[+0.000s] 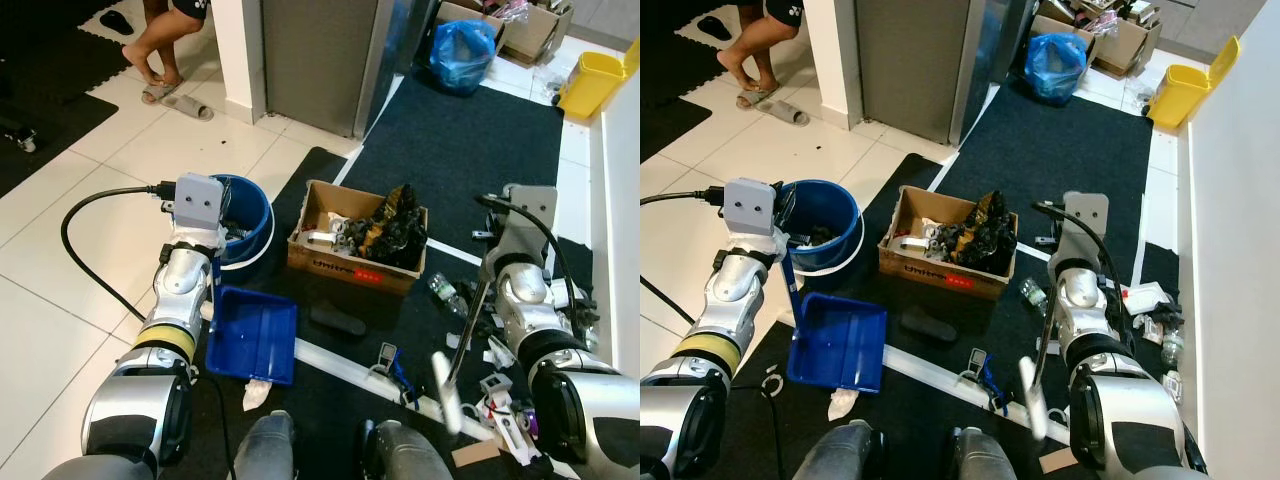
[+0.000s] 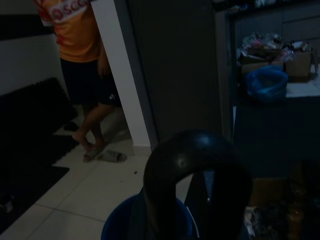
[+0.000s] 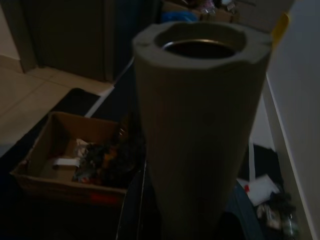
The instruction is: Sweep floor
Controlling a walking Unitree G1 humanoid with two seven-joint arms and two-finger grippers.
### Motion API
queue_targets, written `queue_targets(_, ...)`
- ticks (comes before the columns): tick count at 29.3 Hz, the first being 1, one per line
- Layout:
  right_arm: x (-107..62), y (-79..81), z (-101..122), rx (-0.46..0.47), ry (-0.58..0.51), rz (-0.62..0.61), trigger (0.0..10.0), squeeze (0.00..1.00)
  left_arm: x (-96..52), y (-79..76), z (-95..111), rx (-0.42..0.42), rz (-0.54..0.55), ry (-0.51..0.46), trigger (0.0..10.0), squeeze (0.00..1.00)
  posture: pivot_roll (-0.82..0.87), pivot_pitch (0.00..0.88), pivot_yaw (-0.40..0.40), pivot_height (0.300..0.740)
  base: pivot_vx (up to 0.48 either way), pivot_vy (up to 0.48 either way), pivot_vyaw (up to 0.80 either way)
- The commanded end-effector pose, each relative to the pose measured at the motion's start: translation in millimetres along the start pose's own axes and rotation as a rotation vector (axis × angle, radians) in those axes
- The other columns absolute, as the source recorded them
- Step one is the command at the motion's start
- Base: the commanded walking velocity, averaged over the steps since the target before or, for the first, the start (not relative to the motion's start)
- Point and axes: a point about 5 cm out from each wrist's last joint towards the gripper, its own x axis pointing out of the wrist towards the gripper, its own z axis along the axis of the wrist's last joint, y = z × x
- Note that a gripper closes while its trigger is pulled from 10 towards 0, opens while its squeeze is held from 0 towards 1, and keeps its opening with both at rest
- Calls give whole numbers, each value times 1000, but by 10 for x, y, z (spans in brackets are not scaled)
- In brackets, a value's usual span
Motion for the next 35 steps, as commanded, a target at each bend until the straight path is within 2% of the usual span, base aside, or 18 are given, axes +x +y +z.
queue_targets(1, -10, -96, -28, -20, 14, -28, 10000, 0, -13, -59, 8, 9, -12, -26, 10000, 0, 175, 98, -111, 740, 0, 0, 0)
queue_targets(3, -53, -140, -108, -8, 36, -40, 10000, 0, -46, -60, -30, 3, 7, -20, 10000, 0, 174, 107, -112, 740, 0, 0, 0)
queue_targets(7, -114, -134, -238, 78, 89, -10, 10000, 0, -89, -80, -95, -10, 23, 6, 10000, 0, 163, 113, -107, 740, 0, 0, 0)
queue_targets(11, -200, -165, -425, 114, 192, -29, 10000, 0, -121, -102, -176, -59, 48, 56, 10000, 0, 161, 112, -103, 740, 0, 0, 0)
queue_targets(12, -254, -163, -510, 108, 222, -23, 10000, 0, -139, -133, -219, -99, 51, 81, 10000, 0, 162, 107, -100, 740, 0, 0, 0)
queue_targets(18, -418, -191, -734, 114, 296, -33, 10000, 0, -283, -245, -419, -206, 67, 183, 10000, 0, 168, 96, -98, 740, 0, 0, 0)
queue_targets(19, -418, -191, -734, 114, 296, -33, 10000, 0, -283, -245, -419, -206, 67, 183, 10000, 0, 168, 96, -98, 740, 0, 0, 0)
queue_targets(22, -468, -245, -776, 118, 288, -44, 10000, 0, -466, -299, -596, -233, 63, 265, 10000, 0, 170, 89, -92, 740, 0, 0, 0)
queue_targets(27, -449, -336, -729, 129, 254, -79, 10000, 0, -570, -275, -678, -228, 67, 298, 10000, 0, 170, 86, -85, 740, 0, 0, 0)
queue_targets(28, -418, -402, -667, 133, 219, -102, 10000, 0, -602, -245, -700, -219, 71, 307, 10000, 0, 171, 86, -84, 740, 0, 0, 0)
queue_targets(35, -294, -503, -445, 211, 107, -144, 10000, 0, -583, -148, -678, -190, 81, 295, 10000, 0, 180, 88, -77, 740, 0, 0, 0)
